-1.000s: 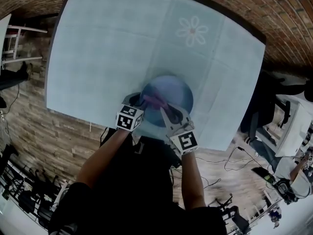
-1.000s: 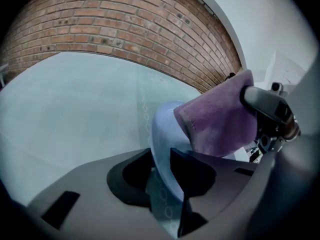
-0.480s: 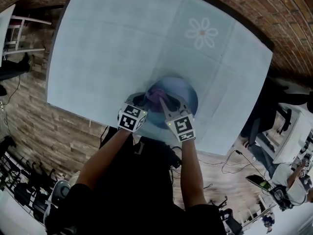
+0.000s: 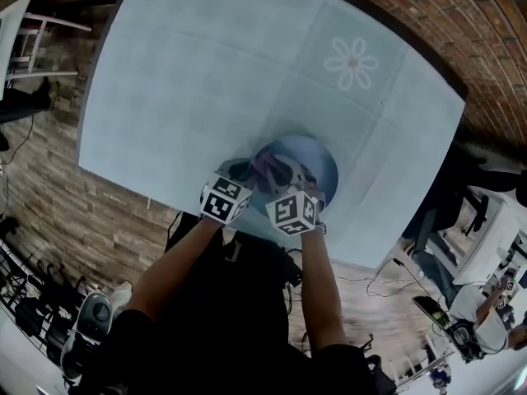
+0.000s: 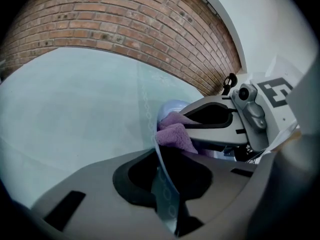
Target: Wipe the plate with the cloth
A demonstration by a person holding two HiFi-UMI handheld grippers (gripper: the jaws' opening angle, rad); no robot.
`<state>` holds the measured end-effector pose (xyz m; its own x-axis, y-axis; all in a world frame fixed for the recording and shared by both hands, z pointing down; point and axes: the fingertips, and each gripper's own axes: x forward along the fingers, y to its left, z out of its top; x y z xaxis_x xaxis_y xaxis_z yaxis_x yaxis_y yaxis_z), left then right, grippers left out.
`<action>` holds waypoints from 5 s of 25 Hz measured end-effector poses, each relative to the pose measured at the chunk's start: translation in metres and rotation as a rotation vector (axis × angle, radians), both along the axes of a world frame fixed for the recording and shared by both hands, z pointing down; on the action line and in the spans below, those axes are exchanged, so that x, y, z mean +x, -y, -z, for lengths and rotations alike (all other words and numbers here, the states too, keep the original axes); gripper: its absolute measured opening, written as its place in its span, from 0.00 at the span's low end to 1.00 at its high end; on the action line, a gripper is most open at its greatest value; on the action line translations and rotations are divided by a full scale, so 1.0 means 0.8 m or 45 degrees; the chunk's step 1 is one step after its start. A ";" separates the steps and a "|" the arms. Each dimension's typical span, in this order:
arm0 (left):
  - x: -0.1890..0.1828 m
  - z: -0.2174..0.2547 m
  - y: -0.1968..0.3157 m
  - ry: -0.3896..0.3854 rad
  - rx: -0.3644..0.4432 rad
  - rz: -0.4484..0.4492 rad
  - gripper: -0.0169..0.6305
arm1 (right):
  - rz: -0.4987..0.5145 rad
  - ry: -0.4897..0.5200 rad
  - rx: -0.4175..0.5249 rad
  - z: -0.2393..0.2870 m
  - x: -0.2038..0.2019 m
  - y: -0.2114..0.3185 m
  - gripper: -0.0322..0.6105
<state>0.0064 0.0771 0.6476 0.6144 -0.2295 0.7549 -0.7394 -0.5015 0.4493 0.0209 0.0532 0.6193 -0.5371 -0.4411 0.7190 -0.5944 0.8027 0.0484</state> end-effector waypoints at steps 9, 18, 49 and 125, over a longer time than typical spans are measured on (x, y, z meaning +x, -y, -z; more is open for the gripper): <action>-0.002 -0.001 0.001 -0.014 -0.012 0.020 0.14 | 0.065 -0.122 0.164 -0.004 -0.001 0.012 0.14; -0.001 -0.001 0.000 -0.018 -0.013 0.023 0.14 | -0.006 -0.230 0.261 -0.003 0.023 0.035 0.14; -0.006 -0.002 -0.004 -0.091 -0.089 0.123 0.13 | -0.194 -0.721 0.319 -0.001 0.170 0.018 0.14; 0.003 -0.002 0.000 -0.150 -0.160 0.139 0.11 | 0.267 -0.439 0.163 -0.012 -0.024 -0.113 0.14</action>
<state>0.0085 0.0768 0.6490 0.6769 -0.2083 0.7060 -0.7249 -0.3557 0.5900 0.0019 0.1433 0.6286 -0.3624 -0.4454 0.8187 -0.3508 0.8790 0.3230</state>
